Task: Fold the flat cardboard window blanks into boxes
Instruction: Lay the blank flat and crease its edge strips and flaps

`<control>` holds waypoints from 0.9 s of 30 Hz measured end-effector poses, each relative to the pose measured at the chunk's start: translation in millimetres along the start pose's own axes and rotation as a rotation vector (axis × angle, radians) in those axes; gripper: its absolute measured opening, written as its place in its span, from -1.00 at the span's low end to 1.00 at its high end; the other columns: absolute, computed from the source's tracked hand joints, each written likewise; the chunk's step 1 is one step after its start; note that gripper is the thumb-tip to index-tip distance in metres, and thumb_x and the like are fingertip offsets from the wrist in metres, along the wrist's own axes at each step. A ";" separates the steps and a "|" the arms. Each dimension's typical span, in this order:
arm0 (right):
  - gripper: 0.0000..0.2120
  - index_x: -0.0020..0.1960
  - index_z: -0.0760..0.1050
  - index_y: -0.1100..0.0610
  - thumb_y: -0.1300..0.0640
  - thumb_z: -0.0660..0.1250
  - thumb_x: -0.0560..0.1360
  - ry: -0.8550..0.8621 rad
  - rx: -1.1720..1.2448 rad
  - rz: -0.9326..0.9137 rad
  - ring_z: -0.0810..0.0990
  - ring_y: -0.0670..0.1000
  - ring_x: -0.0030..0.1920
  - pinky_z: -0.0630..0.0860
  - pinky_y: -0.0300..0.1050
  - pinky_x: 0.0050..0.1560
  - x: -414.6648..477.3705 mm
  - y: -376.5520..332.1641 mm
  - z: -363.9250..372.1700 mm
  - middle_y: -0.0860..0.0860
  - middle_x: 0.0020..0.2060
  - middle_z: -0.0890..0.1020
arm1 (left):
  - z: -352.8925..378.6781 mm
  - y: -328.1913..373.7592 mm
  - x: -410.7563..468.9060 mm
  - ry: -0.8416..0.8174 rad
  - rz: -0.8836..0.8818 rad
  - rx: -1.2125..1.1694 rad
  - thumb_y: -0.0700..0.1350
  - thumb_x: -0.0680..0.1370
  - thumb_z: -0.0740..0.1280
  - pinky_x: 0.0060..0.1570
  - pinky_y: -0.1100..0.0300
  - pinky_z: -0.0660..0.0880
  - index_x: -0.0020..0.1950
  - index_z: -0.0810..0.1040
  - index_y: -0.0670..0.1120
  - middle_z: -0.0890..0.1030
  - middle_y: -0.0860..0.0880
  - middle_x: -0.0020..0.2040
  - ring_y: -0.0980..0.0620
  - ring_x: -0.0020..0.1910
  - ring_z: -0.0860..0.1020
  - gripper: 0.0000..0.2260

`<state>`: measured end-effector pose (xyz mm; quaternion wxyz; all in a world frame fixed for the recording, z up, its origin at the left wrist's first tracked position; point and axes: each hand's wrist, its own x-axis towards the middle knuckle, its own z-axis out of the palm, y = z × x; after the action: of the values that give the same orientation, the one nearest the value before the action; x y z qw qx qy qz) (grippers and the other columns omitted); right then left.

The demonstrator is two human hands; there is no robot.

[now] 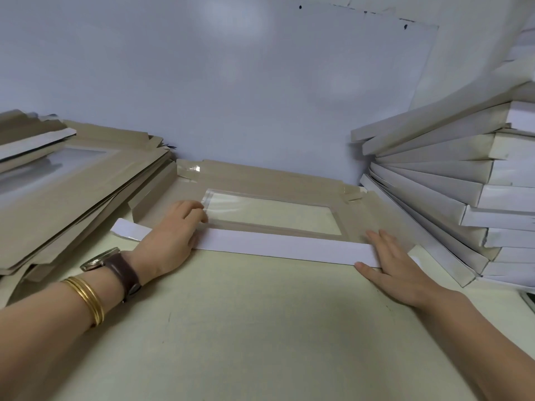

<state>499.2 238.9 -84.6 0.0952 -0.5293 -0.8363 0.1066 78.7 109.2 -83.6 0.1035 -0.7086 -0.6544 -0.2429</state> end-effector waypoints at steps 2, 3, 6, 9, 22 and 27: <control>-0.37 0.52 0.01 -0.11 -0.20 0.20 0.55 0.081 -0.002 -0.059 -0.15 0.02 0.56 0.05 0.10 0.50 -1.6 -3.8 -0.6 -0.01 0.57 -0.10 | -0.6 6.6 -1.0 0.005 0.030 0.043 -0.43 0.40 0.27 0.01 0.03 0.44 0.09 0.57 -0.18 0.46 -0.13 0.21 -0.14 0.26 0.37 -0.68; -0.43 0.48 0.09 -0.11 -0.16 0.23 0.55 0.118 -0.014 -0.094 -0.11 0.04 0.56 0.10 0.11 0.48 -2.2 -6.3 -0.5 0.00 0.56 -0.07 | 0.2 9.2 -1.9 0.028 0.056 0.062 -0.40 0.43 0.30 -0.05 0.10 0.41 0.07 0.60 -0.16 0.47 -0.12 0.21 -0.11 0.25 0.36 -0.72; -0.54 0.43 0.24 -0.10 -0.04 0.25 0.57 0.162 -0.048 -0.172 -0.11 0.03 0.55 0.10 0.09 0.48 -3.0 -13.4 2.3 0.02 0.54 -0.01 | 2.9 14.7 -4.4 0.042 0.138 0.056 -0.13 0.57 0.30 0.04 0.24 0.30 0.01 0.62 -0.13 0.46 -0.04 0.15 -0.01 0.19 0.32 -0.87; -0.57 0.43 0.33 -0.07 -0.04 0.25 0.58 0.176 -0.065 -0.183 -0.03 0.00 0.52 0.09 0.03 0.48 -4.7 -21.7 6.8 0.02 0.51 0.09 | 5.1 16.0 -4.2 -0.091 0.100 -0.007 0.08 0.58 0.25 0.12 0.37 0.17 0.10 0.59 -0.10 0.41 0.04 0.12 0.09 0.17 0.27 -0.71; -0.77 0.20 0.55 0.09 0.09 0.20 0.62 0.214 -0.086 -0.322 0.39 -0.04 0.09 0.22 -0.24 -0.01 5.7 -55.6 17.8 -0.06 0.00 0.49 | 9.2 32.1 1.4 -0.126 0.096 -0.006 -0.05 0.63 0.20 0.09 0.13 0.40 0.13 0.61 -0.14 0.52 -0.04 0.03 -0.04 0.05 0.45 -0.75; -0.75 0.06 0.55 0.11 0.09 0.11 0.66 0.176 -0.137 -0.285 0.44 0.03 0.03 0.35 -0.10 0.05 8.1 -62.0 10.6 0.00 -0.06 0.50 | 6.2 31.6 -1.2 -0.104 0.103 0.022 0.06 0.65 0.03 -0.01 0.03 0.45 0.06 0.61 -0.13 0.51 -0.04 -0.06 -0.06 -0.05 0.43 -0.58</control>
<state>439.2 219.6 -77.1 0.1458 -0.4178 -0.8967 -0.0120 110.9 107.1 -84.2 0.0896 -0.7516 -0.6243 -0.1929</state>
